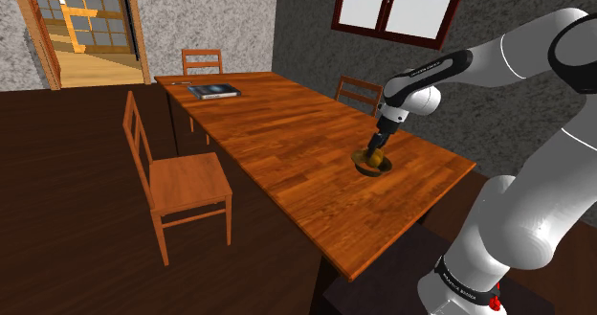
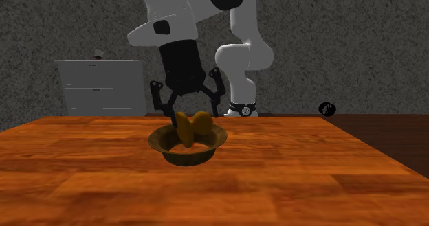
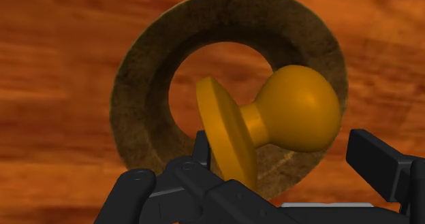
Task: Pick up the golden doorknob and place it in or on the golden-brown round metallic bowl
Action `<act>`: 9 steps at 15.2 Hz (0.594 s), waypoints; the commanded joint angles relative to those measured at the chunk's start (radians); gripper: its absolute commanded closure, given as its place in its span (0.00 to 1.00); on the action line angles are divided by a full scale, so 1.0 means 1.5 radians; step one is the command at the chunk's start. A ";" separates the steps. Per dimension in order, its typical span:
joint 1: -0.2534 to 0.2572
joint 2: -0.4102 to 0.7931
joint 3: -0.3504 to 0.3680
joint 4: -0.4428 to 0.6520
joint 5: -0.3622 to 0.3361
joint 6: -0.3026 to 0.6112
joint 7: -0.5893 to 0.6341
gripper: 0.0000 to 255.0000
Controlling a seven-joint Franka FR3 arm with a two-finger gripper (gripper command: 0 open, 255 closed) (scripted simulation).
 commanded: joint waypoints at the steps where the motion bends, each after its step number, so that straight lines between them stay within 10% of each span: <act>1: 0.000 0.000 0.000 0.000 0.000 0.000 0.000 0.00; 9: -0.021 -0.055 0.013 0.045 -0.047 -0.088 0.034 0.00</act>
